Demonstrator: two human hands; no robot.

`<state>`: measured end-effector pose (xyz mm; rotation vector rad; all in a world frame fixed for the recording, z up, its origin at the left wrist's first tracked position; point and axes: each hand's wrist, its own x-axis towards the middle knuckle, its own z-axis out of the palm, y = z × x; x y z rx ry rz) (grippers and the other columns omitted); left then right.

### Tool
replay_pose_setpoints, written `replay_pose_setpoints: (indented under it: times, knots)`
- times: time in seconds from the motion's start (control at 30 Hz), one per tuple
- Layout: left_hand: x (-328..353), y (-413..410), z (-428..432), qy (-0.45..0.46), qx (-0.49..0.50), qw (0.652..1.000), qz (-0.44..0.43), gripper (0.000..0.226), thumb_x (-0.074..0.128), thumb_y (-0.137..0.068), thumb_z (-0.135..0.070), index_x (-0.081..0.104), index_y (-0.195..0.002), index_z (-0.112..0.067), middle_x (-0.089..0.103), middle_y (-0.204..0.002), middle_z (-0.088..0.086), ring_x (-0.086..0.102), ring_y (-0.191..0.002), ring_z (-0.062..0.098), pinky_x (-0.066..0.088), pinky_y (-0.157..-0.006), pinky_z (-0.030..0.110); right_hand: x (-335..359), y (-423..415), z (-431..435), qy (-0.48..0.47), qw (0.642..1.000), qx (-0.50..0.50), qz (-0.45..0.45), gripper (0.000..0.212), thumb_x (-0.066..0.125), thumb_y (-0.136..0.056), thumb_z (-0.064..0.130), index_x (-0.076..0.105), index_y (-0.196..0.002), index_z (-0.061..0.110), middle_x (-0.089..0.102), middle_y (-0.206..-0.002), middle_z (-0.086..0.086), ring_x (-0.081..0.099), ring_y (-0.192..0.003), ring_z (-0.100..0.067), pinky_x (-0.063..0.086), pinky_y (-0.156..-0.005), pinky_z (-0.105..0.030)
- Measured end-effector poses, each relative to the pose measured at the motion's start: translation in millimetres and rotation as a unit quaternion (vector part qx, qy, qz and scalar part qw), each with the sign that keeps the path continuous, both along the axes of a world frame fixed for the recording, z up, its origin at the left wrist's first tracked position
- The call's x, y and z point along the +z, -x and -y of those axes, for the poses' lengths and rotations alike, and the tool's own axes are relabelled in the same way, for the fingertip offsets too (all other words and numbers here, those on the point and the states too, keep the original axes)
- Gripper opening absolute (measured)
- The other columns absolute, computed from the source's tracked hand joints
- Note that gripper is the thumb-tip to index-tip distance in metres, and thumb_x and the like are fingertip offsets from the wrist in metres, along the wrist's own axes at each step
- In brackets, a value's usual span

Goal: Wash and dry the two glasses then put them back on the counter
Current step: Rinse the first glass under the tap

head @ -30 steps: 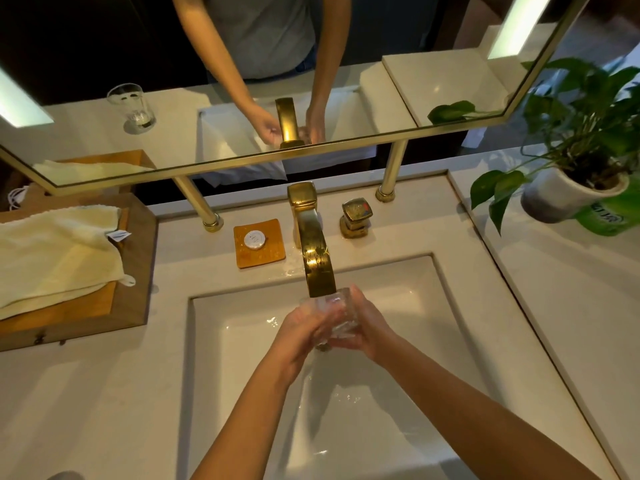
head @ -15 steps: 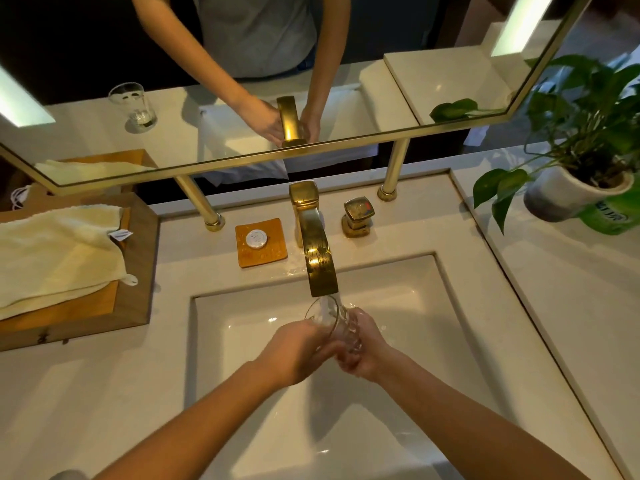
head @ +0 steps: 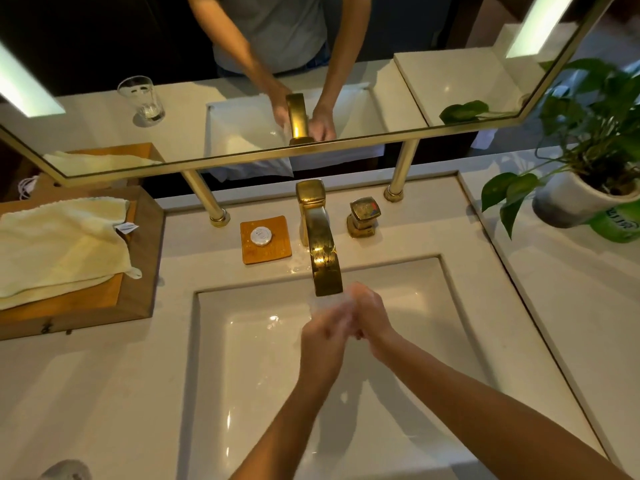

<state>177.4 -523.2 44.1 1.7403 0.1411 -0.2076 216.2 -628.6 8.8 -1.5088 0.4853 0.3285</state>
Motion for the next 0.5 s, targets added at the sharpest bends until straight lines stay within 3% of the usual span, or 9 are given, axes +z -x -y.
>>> replay_pose_setpoints:
  times: [0.07,0.13,0.2,0.23,0.33,0.4,0.43,0.5]
  knots:
    - [-20.1,-4.7,-23.7,-0.118,-0.191,0.965,0.137,0.027,0.057,-0.092,-0.019,0.068,-0.117,-0.021,0.073,-0.107,-0.004,0.069,-0.096,0.008,0.055,-0.082,0.024,4.6,-0.3,3.6,-0.047,0.991,-0.007,-0.126,0.034,0.038,-0.096,0.038,0.054,-0.075,0.016,0.050,-0.061,-0.004,0.042,-0.047,-0.011,0.031,-0.040,-0.019]
    - [-31.1,-18.3,-49.2,-0.257,-0.312,0.898,0.172,0.035,0.048,-0.090,-0.040,0.066,-0.117,-0.027,0.073,-0.107,-0.005,0.069,-0.094,0.013,0.055,-0.081,0.030,5.1,2.9,2.7,-0.102,0.971,-0.027,-0.212,0.038,0.037,-0.095,0.041,0.054,-0.071,0.016,0.051,-0.058,-0.003,0.039,-0.040,-0.010,0.027,-0.035,-0.016]
    - [-35.5,-30.6,-58.9,-0.337,-0.372,0.844,0.187,0.041,0.039,-0.088,-0.051,0.067,-0.111,-0.030,0.074,-0.100,-0.004,0.068,-0.086,0.017,0.054,-0.075,0.035,3.2,5.4,-1.1,-0.160,0.952,-0.049,-0.256,0.040,0.037,-0.093,0.042,0.056,-0.070,0.016,0.055,-0.062,-0.004,0.039,-0.038,-0.010,0.023,-0.033,-0.014]
    - [-31.6,-33.7,-55.9,-0.342,-0.359,0.848,0.187,0.044,0.037,-0.088,-0.055,0.069,-0.106,-0.030,0.075,-0.095,-0.003,0.068,-0.081,0.018,0.054,-0.071,0.036,3.9,6.0,-3.8,-0.183,0.946,-0.056,-0.263,0.041,0.036,-0.092,0.043,0.057,-0.070,0.015,0.056,-0.061,-0.004,0.038,-0.037,-0.009,0.021,-0.032,-0.013]
    - [-11.0,-30.5,-35.1,-0.239,-0.206,0.945,0.087,0.057,0.036,-0.085,-0.062,0.075,-0.083,-0.020,0.075,-0.078,0.002,0.068,-0.070,0.017,0.053,-0.067,0.039,3.4,4.8,-11.6,-0.194,0.946,-0.096,-0.243,0.041,0.035,-0.093,0.041,0.056,-0.072,0.014,0.054,-0.057,-0.004,0.038,-0.040,-0.010,0.023,-0.032,-0.016]
    - [-3.6,-27.9,-20.9,-0.090,-0.108,0.989,-0.037,0.044,0.050,-0.086,-0.048,0.075,-0.083,-0.012,0.075,-0.079,0.006,0.071,-0.075,0.019,0.056,-0.075,0.041,-1.8,4.9,-12.2,-0.101,0.974,-0.105,-0.176,0.038,0.037,-0.093,0.041,0.057,-0.081,0.011,0.056,-0.073,-0.010,0.044,-0.056,-0.015,0.032,-0.039,-0.021]
    - [-0.2,-27.7,-15.1,-0.016,-0.063,0.992,-0.111,0.034,0.057,-0.086,-0.037,0.075,-0.088,-0.008,0.075,-0.082,0.010,0.071,-0.076,0.020,0.056,-0.074,0.040,-5.2,6.4,-10.3,-0.039,0.988,-0.103,-0.111,0.036,0.039,-0.090,0.042,0.056,-0.081,0.012,0.055,-0.077,-0.011,0.046,-0.062,-0.018,0.036,-0.044,-0.023]
    - [1.3,-30.3,-13.7,0.110,0.003,0.961,-0.252,0.031,0.056,-0.091,-0.026,0.071,-0.090,0.001,0.070,-0.071,0.011,0.063,-0.054,0.016,0.052,-0.050,0.028,-13.4,10.3,-3.1,0.067,0.994,-0.061,0.059,0.036,0.042,-0.081,0.048,0.053,-0.074,0.015,0.052,-0.072,-0.008,0.048,-0.065,-0.020,0.039,-0.051,-0.029]
